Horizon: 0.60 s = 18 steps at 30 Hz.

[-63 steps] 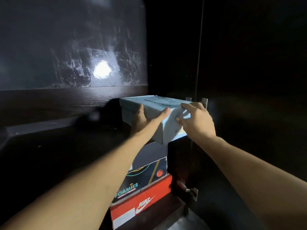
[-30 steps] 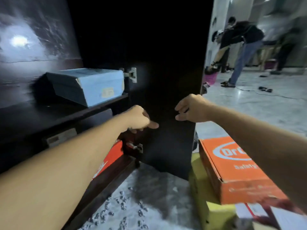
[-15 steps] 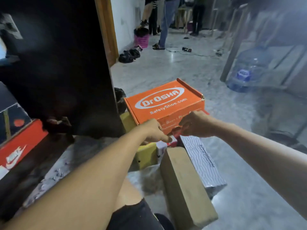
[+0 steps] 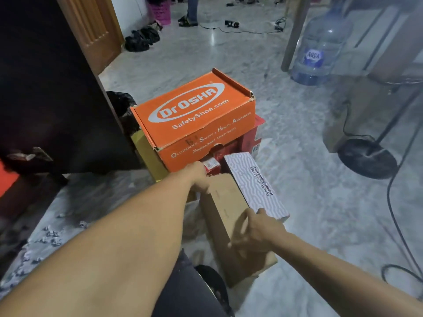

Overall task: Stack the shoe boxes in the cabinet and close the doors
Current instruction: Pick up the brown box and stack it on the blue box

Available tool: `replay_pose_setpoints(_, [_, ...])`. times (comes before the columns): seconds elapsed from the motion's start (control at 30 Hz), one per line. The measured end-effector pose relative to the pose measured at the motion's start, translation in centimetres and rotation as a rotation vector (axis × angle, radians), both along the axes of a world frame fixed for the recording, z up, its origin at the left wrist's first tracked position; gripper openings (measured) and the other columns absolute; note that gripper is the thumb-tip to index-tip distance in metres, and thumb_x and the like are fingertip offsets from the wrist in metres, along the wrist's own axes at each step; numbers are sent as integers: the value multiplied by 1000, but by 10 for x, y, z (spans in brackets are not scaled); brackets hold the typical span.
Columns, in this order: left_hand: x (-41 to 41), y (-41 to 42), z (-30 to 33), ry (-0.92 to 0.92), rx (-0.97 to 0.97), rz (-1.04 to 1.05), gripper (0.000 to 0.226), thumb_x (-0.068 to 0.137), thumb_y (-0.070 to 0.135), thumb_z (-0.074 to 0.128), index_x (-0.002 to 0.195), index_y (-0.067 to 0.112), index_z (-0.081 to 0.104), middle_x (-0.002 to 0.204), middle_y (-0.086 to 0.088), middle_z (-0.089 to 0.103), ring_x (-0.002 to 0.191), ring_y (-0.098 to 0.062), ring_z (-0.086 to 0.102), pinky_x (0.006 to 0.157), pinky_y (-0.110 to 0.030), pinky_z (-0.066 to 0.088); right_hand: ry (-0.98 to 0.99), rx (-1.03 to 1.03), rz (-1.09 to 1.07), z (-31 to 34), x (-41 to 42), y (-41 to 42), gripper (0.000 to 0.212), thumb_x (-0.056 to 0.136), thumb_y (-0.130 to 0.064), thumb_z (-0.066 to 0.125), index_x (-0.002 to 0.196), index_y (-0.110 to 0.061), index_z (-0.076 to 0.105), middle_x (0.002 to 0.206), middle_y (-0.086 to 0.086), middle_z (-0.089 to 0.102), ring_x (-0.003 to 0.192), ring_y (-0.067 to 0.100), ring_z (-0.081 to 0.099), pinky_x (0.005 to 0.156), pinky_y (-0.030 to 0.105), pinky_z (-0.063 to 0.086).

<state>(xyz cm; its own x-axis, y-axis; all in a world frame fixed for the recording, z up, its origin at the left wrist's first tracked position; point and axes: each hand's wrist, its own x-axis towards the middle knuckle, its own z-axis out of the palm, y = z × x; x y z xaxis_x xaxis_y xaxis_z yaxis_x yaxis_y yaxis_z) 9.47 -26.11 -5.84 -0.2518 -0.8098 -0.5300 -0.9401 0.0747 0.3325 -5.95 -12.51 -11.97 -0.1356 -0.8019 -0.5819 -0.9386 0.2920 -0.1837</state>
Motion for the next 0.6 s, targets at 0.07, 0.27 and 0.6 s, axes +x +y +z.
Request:
replay_pose_setpoints(0.07, [7, -2, -9, -36, 14, 10, 31, 80, 17, 77, 108, 12, 63, 110, -8, 63, 85, -24, 57, 66, -28, 46, -5, -23, -40, -12, 9, 8, 86, 62, -72, 68, 121, -20, 31, 117, 7, 41, 114, 36, 54, 95, 50, 45])
replay_pose_setpoints(0.27, [24, -13, -25, -56, 48, 38, 66, 79, 16, 79, 137, 8, 49, 135, -13, 54, 112, -30, 55, 92, -37, 51, -21, -56, -100, 0, 7, -3, 76, 62, -59, 71, 115, -23, 30, 110, 5, 42, 105, 33, 58, 87, 44, 45])
replay_pose_setpoints(0.6, [29, -33, -17, 146, 135, 241, 83, 80, 13, 77, 148, 13, 30, 135, -6, 46, 114, -30, 53, 81, -38, 54, -78, -30, 26, 75, -47, -41, 91, 61, -41, 82, 136, -29, 33, 117, -3, 52, 103, 20, 55, 76, 28, 47])
